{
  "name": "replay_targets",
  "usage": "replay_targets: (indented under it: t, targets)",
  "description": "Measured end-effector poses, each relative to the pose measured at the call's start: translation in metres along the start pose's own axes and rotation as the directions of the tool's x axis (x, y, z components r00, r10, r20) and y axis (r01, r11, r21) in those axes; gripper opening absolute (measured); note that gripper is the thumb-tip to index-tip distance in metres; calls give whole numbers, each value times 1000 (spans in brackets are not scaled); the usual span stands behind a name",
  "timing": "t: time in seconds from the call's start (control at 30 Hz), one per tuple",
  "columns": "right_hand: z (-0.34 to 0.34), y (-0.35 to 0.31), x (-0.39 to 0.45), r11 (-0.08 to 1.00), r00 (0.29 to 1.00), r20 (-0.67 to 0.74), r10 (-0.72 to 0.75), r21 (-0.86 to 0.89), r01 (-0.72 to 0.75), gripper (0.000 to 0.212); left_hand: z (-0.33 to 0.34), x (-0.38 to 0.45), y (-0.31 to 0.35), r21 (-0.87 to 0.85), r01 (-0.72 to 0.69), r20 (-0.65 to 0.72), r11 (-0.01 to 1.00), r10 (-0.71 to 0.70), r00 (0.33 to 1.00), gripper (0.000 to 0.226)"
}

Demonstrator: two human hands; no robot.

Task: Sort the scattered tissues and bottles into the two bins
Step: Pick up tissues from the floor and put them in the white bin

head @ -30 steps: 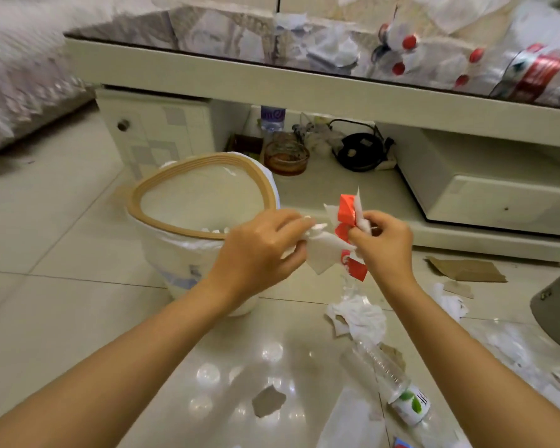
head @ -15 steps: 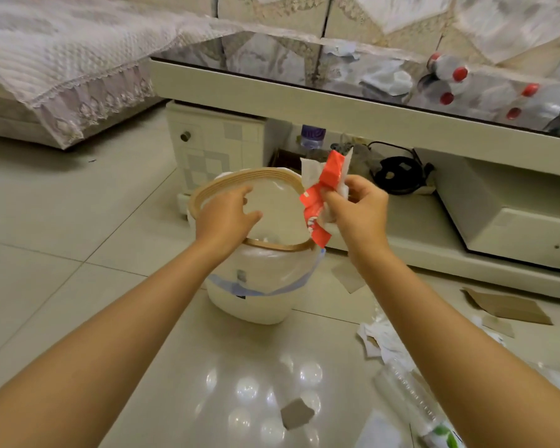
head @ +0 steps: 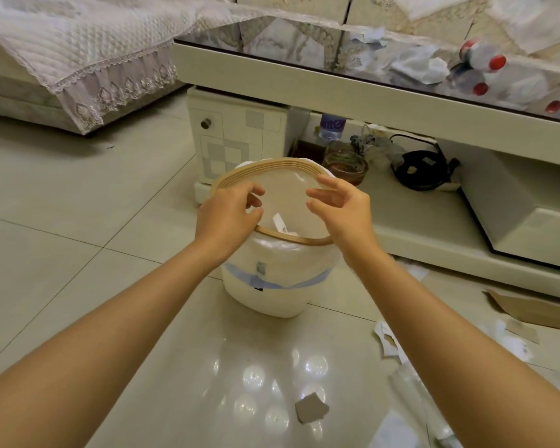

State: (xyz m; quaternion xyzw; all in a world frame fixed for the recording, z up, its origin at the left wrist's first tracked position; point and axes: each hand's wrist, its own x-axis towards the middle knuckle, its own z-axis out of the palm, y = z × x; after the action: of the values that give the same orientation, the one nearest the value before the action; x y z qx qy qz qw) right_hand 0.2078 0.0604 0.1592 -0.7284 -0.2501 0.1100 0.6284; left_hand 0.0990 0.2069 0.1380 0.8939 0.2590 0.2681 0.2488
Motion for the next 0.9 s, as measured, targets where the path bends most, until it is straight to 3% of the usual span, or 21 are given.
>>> replay_targets:
  t: [0.2,0.3,0.43,0.53,0.7,0.9]
  targets:
    - [-37,16,-25,981,981,-83,-177,-99,169,16,19,-14,28,-48,-136,0,990,136,991,19]
    - [-69,48,-41,976,976,-152,-155,-176,127,7,46,-27,52,8,-297,-3,955,297,955,17]
    - [-115,95,-59,965,970,-234,-64,-262,0,12,99,-46,84,48,-548,-25,835,550,835,26]
    - [-148,124,-70,948,963,-268,-31,-313,-57,11,146,-58,100,8,-664,86,748,661,746,30]
    - [-187,165,-79,931,938,-343,52,-323,-169,18,222,-68,108,-38,-603,408,797,563,718,39]
    - [-210,210,-83,907,920,-368,134,-328,-263,23,315,-48,107,-5,-494,550,869,415,725,55]
